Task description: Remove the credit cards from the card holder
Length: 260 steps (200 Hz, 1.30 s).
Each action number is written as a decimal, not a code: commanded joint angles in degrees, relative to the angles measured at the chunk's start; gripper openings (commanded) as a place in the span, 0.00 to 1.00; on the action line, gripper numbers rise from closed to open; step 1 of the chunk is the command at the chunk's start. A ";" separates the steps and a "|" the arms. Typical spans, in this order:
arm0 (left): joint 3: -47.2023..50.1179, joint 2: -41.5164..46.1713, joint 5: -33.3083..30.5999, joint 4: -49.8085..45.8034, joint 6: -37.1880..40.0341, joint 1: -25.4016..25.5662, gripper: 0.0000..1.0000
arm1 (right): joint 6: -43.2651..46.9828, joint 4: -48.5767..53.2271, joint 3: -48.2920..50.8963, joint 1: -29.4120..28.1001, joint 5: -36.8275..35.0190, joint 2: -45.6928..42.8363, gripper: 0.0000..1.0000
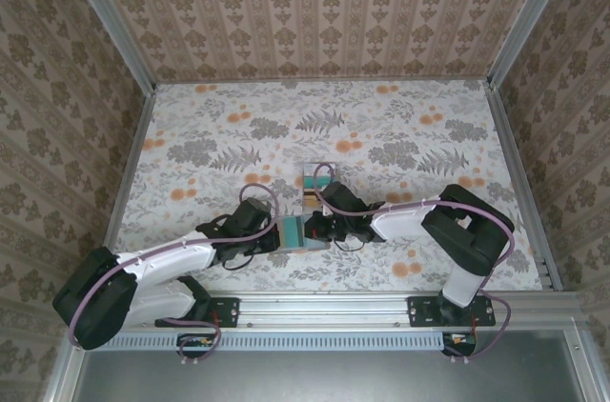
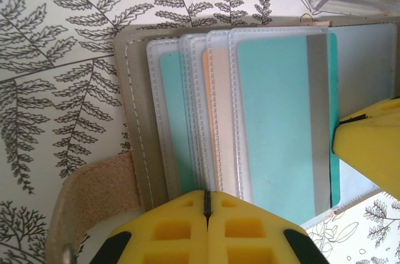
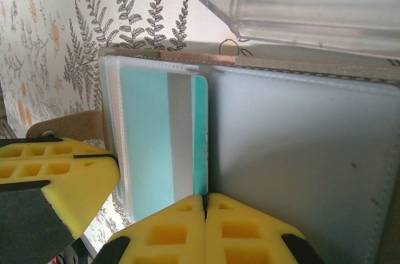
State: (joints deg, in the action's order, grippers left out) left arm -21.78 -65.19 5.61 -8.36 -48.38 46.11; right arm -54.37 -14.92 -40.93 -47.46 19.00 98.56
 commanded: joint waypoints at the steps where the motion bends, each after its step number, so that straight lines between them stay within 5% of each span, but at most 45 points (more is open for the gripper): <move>1: 0.47 -1.30 -2.70 -5.27 0.49 0.04 0.00 | 0.59 0.50 1.81 0.78 0.68 -1.70 0.00; 116: 0.51 -1.24 -2.53 -4.82 0.57 0.03 0.00 | 0.98 -2.20 4.89 2.11 2.80 -3.52 0.00; 160: 0.32 -1.83 -2.10 -4.55 0.67 0.04 0.00 | -1.21 -7.92 4.74 2.11 4.96 0.52 0.16; 260: 0.33 -1.86 -2.01 -4.47 0.74 0.04 0.00 | -1.33 -8.73 3.38 1.36 5.66 1.61 0.18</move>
State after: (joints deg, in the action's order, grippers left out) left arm -21.91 -65.43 5.61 -8.36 -48.38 46.11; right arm -55.31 -24.18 -36.71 -45.63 24.08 98.76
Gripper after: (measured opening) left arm 0.047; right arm 0.201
